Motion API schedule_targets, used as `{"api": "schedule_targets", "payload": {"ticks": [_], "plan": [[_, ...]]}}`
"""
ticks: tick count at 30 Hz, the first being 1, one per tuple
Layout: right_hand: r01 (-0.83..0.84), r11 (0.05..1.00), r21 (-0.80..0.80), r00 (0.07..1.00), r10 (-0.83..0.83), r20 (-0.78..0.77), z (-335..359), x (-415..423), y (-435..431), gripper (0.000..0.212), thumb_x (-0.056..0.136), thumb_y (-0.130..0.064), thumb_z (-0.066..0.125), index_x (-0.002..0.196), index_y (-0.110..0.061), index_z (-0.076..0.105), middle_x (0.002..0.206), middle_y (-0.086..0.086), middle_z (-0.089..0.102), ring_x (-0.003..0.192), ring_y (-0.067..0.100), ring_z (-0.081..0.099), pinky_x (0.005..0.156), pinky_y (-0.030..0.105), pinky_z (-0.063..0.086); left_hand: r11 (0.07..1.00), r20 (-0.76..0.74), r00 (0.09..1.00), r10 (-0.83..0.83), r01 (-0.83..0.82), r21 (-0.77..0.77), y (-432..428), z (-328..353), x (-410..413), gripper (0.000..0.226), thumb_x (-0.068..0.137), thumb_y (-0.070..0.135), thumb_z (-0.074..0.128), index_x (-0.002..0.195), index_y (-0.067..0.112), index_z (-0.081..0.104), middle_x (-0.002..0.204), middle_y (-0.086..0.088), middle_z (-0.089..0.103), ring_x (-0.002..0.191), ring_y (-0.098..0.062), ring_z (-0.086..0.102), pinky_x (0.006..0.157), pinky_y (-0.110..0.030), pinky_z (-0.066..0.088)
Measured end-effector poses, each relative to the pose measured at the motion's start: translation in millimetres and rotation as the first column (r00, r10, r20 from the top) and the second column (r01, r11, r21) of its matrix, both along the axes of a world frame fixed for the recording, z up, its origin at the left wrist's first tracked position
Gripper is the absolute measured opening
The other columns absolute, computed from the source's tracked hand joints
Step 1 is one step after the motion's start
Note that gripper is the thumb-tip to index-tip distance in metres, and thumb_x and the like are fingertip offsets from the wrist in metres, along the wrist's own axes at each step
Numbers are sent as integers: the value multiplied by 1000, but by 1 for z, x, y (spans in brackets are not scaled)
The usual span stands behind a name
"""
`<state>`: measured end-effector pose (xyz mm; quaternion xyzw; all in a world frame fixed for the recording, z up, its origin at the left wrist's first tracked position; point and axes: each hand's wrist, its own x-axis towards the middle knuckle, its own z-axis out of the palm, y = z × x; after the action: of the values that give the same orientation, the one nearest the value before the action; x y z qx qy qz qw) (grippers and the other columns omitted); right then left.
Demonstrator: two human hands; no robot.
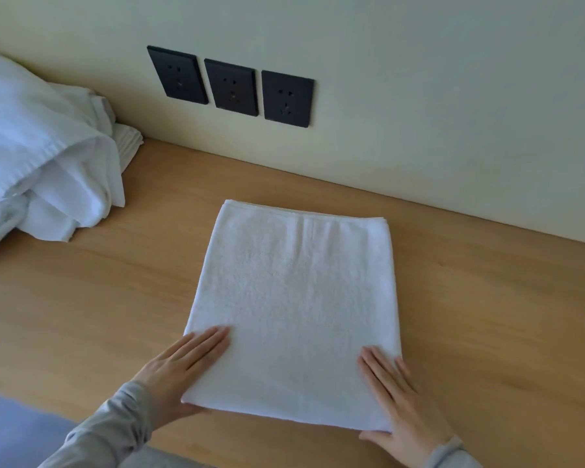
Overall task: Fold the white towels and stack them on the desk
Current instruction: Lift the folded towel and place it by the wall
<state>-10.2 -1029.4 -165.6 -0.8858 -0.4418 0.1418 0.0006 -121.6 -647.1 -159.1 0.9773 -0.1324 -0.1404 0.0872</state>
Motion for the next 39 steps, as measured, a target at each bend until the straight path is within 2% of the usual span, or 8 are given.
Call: {"api": "schedule_targets", "payload": {"ticks": [6,10,14,17,22,28,34,39], "plan": [[-3,989,150,999,-5,51,8,-3,0,85,47,-23,80,126,0,57,139,12,50,133,23,40,112,39,23,990,89,989,-117,123,-69,15,-2,6,79,59,39,54,131,8,52,140,-6,48,126,-19,50,104,-28,35],[265,946,188,955,-230,-187,25,2,-2,73,48,-24,87,117,-13,66,131,-3,56,118,13,58,107,16,32,974,69,990,-121,132,-182,27,15,20,60,75,49,52,116,8,65,124,-5,62,109,-18,63,90,-21,48],[529,818,223,802,-397,-447,62,25,3,50,60,-23,84,108,-26,69,113,-19,65,98,-2,64,83,17,50,875,-296,941,166,-279,-397,48,48,47,51,68,43,78,116,29,66,107,22,64,95,10,59,85,-4,40],[643,729,236,659,-370,-654,97,55,16,37,62,-13,87,92,-24,69,87,-15,73,81,1,67,70,17,51,792,-481,849,220,-443,-420,68,69,81,38,58,36,86,86,55,70,81,21,71,79,8,62,70,-10,46],[793,500,348,557,-364,-746,122,114,34,29,69,-4,77,92,-18,66,83,-6,70,75,1,64,61,13,50,605,-482,815,323,-569,-557,91,96,145,43,42,56,77,77,31,74,82,5,72,74,-5,65,66,-19,49],[942,36,334,313,-450,-836,97,173,76,10,77,-35,73,82,-28,68,84,-8,72,77,8,68,67,28,50,202,-577,592,562,-775,-599,89,75,206,66,45,67,72,83,13,66,85,-9,68,81,-26,62,79,-40,50],[973,6,230,198,-531,-824,57,208,100,21,83,-42,66,87,-22,65,88,0,69,83,19,66,72,30,49,109,-631,370,681,-904,-412,80,44,246,78,64,82,44,85,8,60,83,-9,63,78,-27,59,77,-36,46],[979,-48,199,136,-574,-807,35,218,105,34,88,-42,60,102,-11,64,93,6,67,76,14,62,60,24,44,188,-571,480,666,-849,-494,77,22,254,47,78,49,67,98,7,63,80,-6,68,68,-21,64,57,-26,48]]}}
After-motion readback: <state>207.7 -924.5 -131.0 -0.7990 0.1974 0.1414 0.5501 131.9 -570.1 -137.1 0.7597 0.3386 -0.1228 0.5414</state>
